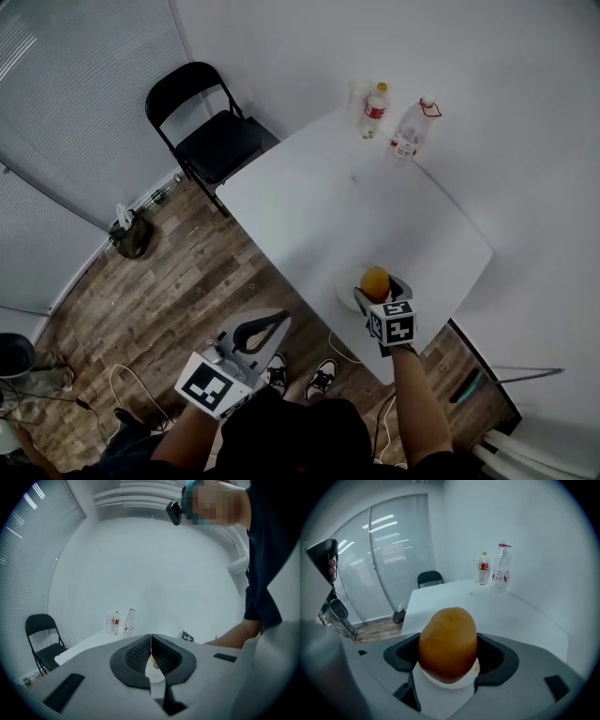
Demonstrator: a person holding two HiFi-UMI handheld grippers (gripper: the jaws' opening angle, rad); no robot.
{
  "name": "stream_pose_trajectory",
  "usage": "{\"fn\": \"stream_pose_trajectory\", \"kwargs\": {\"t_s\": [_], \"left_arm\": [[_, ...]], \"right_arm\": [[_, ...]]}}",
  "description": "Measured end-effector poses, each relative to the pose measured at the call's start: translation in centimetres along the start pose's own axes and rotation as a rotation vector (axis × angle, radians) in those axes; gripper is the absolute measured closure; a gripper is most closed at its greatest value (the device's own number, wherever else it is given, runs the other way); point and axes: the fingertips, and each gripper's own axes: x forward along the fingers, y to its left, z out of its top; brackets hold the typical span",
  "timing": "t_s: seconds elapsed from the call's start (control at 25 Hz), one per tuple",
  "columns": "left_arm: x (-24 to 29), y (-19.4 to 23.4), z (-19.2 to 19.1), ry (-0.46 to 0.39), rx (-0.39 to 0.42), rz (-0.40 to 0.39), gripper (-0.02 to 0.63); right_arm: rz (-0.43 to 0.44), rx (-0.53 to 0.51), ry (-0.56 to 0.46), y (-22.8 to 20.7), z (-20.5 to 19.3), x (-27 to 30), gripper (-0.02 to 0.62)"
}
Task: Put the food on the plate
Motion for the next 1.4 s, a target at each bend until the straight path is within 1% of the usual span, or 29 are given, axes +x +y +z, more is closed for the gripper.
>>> {"fn": "stream_pose_trajectory", "kwargs": {"t_s": [0.08,0.2,0.32,0.48,0.6,0.72,0.88,1.0,1.08,1.2,1.32,1.4], "left_arm": [[0.3,0.4,-0.8,0.018,0.011,0.003,0.583],[0.6,0.8,-1.4,0.028,-0.018,0.008,0.583],[0.5,1.2,-1.9,0.036,-0.018,0.007,0.583],[0.4,1.9,-1.8,0.03,-0.046,0.017,0.583],[0.1,2.7,-2.0,0.035,-0.048,0.025,0.583],[-0.3,3.2,-2.1,0.035,-0.048,0.035,0.583],[-0.9,4.1,-2.2,0.034,-0.054,0.051,0.583],[-1.2,4.4,-2.3,0.039,-0.058,0.057,0.583],[-1.2,4.5,-2.3,0.039,-0.056,0.055,0.583],[-1.1,4.6,-2.0,0.029,-0.052,0.048,0.583],[-0.6,4.4,-1.5,0.018,-0.047,0.037,0.583],[-0.4,4.1,-1.0,0.012,-0.039,0.024,0.583]], "right_arm": [[0.008,0.008,0.044,-0.1,-1.0,1.5,0.227],[0.012,-0.006,0.091,0.1,-2.0,3.2,0.226],[-0.011,-0.031,0.134,0.1,-2.7,4.3,0.226],[-0.042,-0.056,0.176,-0.1,-3.2,5.3,0.226],[-0.064,-0.075,0.196,-0.3,-3.3,5.9,0.225],[-0.061,-0.077,0.216,-0.3,-3.7,6.4,0.225],[-0.062,-0.075,0.206,0.0,-3.4,6.7,0.225],[-0.076,-0.075,0.157,0.1,-2.1,6.0,0.224],[-0.081,-0.059,0.094,0.1,-0.4,4.6,0.224],[-0.087,-0.019,-0.058,0.1,3.4,1.2,0.225],[-0.104,0.023,-0.25,-0.3,7.4,-3.3,0.225],[-0.093,0.042,-0.364,0.1,9.6,-6.4,0.227]]}}
